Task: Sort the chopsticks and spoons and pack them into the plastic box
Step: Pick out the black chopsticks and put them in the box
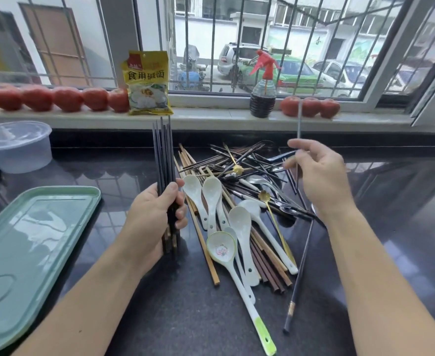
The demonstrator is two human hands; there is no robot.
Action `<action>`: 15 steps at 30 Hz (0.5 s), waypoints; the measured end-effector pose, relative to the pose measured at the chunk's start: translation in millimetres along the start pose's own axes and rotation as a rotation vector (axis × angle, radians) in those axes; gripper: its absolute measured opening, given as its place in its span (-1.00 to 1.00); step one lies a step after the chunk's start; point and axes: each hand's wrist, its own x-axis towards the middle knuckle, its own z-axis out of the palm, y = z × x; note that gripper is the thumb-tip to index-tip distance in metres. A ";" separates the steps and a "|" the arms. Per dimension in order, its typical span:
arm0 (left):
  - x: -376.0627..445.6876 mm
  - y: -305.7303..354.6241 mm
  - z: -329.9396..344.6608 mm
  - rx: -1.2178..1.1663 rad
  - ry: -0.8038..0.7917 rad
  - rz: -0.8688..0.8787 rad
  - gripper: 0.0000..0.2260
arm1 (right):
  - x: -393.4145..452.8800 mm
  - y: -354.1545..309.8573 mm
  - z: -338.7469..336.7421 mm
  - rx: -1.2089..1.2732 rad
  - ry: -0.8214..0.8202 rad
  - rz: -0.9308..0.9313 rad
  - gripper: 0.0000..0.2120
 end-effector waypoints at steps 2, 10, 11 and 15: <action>-2.4 0.4 2.3 0.007 -0.013 0.002 -0.87 | -12.7 -13.0 9.9 0.140 -0.163 -0.071 -0.85; -20.2 12.0 16.5 0.144 -0.127 0.040 -0.86 | -35.5 -33.4 28.6 0.696 -0.273 0.070 -0.63; -23.6 13.0 19.4 0.155 -0.159 0.026 -0.86 | -39.3 -34.5 33.5 0.651 -0.357 0.110 -0.61; -35.5 8.9 29.3 0.227 -0.334 -0.126 -0.86 | -53.3 -26.6 62.8 0.253 -0.390 0.060 -0.64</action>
